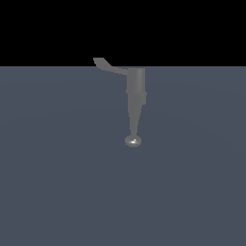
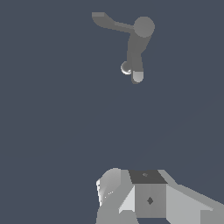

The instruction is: Turn on the faucet by rotating a designated handle.

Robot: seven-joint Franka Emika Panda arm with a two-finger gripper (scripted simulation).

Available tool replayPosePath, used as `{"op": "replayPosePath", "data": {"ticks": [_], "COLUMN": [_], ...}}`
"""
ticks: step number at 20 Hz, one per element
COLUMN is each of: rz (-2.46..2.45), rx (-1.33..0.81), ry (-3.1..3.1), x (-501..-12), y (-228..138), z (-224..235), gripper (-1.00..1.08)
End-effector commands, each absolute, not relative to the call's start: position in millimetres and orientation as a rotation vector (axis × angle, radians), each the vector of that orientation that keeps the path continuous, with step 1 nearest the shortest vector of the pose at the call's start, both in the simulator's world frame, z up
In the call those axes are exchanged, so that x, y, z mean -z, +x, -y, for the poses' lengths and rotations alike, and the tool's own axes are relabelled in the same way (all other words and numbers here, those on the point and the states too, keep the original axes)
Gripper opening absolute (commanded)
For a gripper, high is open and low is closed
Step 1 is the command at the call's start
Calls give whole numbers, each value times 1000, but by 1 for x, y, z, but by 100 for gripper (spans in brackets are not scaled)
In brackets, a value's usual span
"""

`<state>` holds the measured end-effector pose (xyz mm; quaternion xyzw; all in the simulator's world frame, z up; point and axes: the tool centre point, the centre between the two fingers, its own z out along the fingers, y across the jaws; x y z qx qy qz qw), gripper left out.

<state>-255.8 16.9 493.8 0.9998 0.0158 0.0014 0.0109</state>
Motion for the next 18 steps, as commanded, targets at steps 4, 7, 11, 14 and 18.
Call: {"op": "replayPosePath", "data": {"ticks": [4,7,11,14,18], "rz": [-47,-37,0,46,129], "rx": [-4,-4,-4,-3,-2], "ry": [3116,3119,3125,3133,3143], "x": [-494,-494,-493,-492,-491], "y": [-257,-255,-250,-243,-232], "z": [-20,-19,-20,-20,-22], "gripper": [-100,-100,-100,-100,-100]}}
